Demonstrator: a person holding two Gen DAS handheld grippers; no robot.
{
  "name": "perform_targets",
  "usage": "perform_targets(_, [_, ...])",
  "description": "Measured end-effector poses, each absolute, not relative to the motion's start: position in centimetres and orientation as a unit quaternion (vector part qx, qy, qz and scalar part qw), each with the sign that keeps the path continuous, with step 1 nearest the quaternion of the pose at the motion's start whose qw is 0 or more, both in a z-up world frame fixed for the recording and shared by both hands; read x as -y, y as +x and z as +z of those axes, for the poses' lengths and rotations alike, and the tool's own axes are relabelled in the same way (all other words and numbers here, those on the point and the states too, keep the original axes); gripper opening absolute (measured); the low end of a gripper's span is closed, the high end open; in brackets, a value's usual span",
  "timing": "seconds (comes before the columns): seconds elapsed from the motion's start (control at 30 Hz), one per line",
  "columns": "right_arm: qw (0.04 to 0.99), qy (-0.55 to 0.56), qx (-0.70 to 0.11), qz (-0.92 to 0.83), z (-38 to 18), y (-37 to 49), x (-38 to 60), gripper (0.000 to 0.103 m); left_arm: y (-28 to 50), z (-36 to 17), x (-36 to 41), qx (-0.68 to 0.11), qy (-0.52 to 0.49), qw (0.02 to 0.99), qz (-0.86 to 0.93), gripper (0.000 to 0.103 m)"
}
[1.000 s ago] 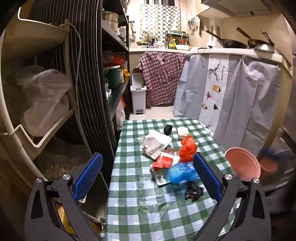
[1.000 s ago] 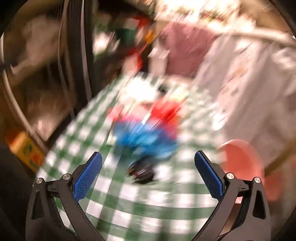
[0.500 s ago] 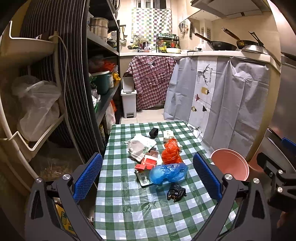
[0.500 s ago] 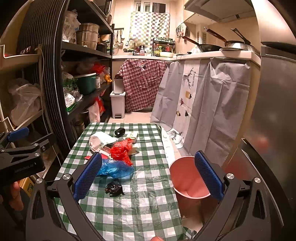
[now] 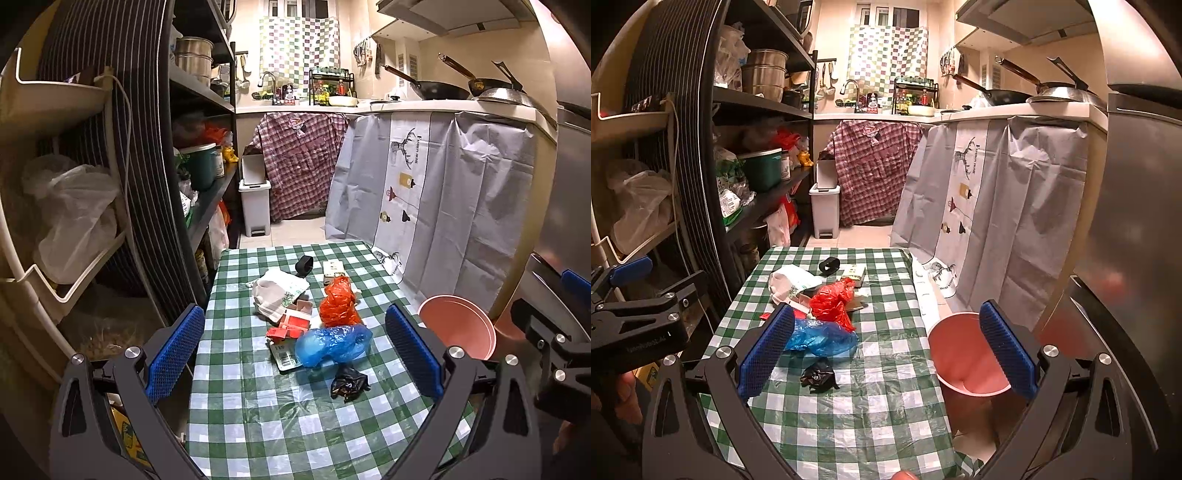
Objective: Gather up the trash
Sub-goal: 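Approach the table with both tools open, aiming at the black bag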
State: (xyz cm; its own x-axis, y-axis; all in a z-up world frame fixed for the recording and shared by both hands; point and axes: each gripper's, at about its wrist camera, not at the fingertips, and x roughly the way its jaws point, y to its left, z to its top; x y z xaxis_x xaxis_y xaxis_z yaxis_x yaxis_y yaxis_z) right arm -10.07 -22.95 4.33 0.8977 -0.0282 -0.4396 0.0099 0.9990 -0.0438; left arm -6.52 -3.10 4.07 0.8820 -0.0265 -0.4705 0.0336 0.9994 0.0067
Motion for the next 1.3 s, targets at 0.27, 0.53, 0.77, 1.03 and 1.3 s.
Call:
perform_targets(0.27, [0.975,-0.017,-0.221,-0.010,4.40,-10.25,23.06,0.098,-6.53,4.12,2.98,-0.242,0.007,0.970,-0.016,0.095])
perform_targets(0.53, [0.975,-0.017,-0.222,-0.009,4.45,-10.28,23.04,0.098,-6.51,4.08,3.00,-0.242,0.006,0.970,-0.015,0.095])
perform_targets(0.77, [0.974,-0.014,-0.225,-0.006,4.55,-10.26,23.15,0.098,-6.51,4.06,2.95,-0.242,0.006,0.970,-0.016,0.095])
perform_targets(1.03, [0.975,-0.015,-0.222,-0.007,4.44,-10.31,23.07,0.098,-6.57,4.04,2.94,-0.242,0.006,0.970,-0.015,0.095])
perform_targets(1.3, [0.975,-0.015,-0.223,-0.007,4.41,-10.32,23.12,0.098,-6.58,3.98,2.97,-0.243,0.007,0.970,-0.015,0.095])
